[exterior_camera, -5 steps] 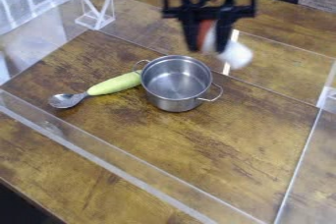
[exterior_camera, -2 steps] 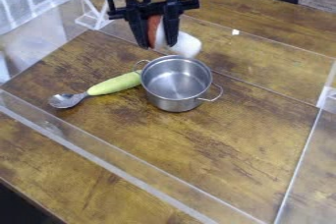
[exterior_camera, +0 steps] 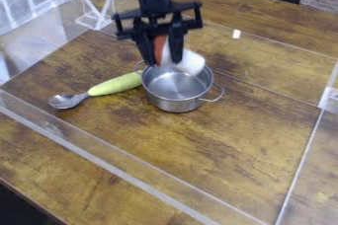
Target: Put the mushroom in the silver pot
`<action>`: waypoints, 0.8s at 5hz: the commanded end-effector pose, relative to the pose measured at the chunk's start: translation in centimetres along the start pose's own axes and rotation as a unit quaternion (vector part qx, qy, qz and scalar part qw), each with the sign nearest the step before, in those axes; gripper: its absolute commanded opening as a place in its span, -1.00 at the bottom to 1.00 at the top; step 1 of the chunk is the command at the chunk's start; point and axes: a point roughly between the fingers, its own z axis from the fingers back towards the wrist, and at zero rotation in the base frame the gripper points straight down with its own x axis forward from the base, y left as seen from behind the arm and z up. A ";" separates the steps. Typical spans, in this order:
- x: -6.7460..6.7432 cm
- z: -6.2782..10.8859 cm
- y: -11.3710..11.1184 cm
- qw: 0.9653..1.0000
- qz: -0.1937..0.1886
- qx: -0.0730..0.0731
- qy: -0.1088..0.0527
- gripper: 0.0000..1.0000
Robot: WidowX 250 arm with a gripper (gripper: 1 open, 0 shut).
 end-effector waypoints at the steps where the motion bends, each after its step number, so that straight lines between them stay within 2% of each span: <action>1: 0.8 1.0 -0.1 0.999 0.025 -0.020 -0.030 -1.00; 2: 1.7 1.1 0.1 0.997 0.057 -0.029 -0.037 -1.00; 4: 0.9 4.5 -0.8 0.994 0.086 -0.046 -0.044 -1.00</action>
